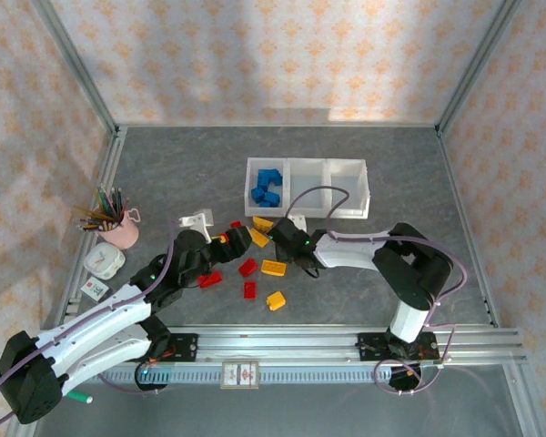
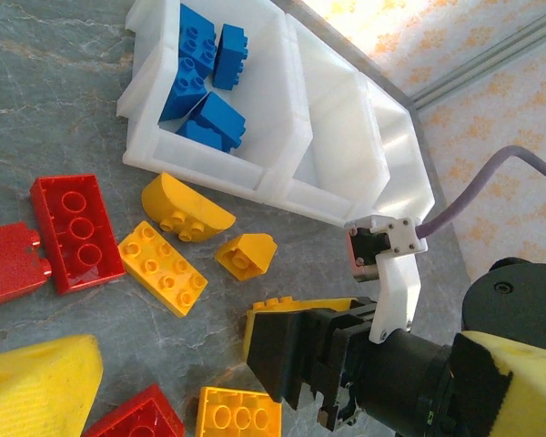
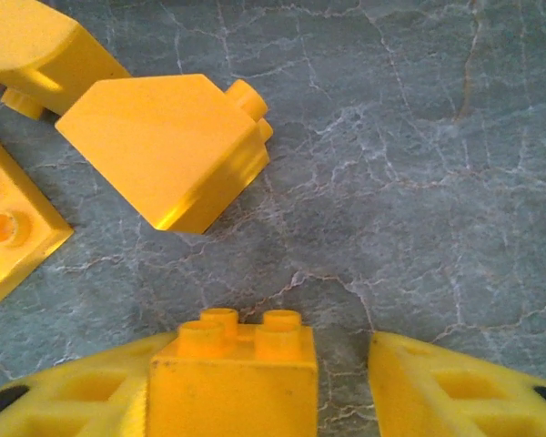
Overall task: Sort the legos into containers by color
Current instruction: Pick up the lego from the center of the table, then place the lego in the container.
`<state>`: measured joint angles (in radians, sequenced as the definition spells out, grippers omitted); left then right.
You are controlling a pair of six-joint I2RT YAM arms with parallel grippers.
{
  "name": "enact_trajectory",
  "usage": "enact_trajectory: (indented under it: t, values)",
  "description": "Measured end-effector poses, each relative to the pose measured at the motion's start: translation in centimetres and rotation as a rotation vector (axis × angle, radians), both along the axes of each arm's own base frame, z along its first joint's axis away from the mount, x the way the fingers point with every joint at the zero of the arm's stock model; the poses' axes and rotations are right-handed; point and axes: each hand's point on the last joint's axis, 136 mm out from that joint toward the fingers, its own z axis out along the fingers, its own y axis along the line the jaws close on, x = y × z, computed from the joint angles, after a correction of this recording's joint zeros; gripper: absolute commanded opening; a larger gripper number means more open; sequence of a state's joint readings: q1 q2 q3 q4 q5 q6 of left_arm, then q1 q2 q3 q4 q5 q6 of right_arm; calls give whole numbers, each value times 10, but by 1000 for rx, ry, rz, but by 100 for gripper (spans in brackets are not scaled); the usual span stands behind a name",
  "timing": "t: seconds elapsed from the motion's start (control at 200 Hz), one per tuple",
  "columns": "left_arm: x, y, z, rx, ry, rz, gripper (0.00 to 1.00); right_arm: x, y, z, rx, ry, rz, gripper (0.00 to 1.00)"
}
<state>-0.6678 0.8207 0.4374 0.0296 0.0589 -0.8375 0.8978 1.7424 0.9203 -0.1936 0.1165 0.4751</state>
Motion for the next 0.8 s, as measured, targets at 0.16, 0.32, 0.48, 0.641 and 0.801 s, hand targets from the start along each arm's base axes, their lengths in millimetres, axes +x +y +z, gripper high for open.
enact_trajectory:
  t: [0.16, 0.32, 0.48, 0.641, 0.801]
  values:
    - [1, -1, -3, 5, 6, 0, 99, 1, 1, 1, 5, -3, -1, 36]
    - [1, -1, -4, 9, 11, 0, 99, 1, 2, 2, 7, -6, 1, 29]
    - [1, -1, -4, 8, 10, 0, 99, 2, 3, 15, 24, -23, 3, 28]
    - [3, -1, 0, 12, -3, 3, 99, 11, 5, 48, 65, -85, -7, 28]
    - [8, -2, 10, 26, -27, 4, 99, 33, -2, 83, 102, -146, -48, 28]
